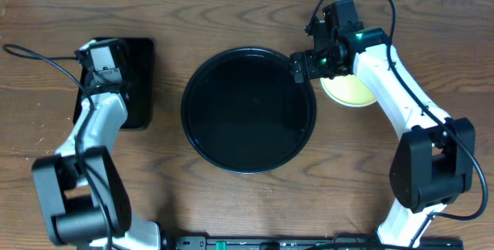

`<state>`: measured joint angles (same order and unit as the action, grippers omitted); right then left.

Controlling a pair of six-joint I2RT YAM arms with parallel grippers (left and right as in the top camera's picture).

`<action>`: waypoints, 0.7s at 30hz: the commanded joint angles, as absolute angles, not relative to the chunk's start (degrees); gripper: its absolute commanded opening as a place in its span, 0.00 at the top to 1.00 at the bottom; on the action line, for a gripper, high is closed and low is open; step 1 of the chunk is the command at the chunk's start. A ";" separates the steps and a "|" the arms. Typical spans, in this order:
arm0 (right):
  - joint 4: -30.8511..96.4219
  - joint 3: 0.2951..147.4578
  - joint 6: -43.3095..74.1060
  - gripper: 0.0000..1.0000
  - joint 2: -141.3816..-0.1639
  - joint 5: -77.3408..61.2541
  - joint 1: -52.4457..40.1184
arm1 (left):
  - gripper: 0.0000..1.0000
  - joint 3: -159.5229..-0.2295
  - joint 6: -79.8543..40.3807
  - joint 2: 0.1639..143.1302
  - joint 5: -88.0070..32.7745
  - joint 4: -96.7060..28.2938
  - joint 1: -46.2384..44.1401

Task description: Clean dirty plates on tray and stack at the side

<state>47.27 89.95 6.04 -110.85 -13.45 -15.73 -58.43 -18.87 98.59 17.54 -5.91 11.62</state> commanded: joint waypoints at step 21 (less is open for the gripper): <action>49.98 89.67 7.64 0.01 -101.36 -17.30 -15.68 | 0.27 -58.70 -24.56 74.91 10.63 -17.78 12.03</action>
<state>49.25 89.71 7.18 -107.83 -16.40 -15.73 -58.43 -20.18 79.46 16.21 -15.51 11.90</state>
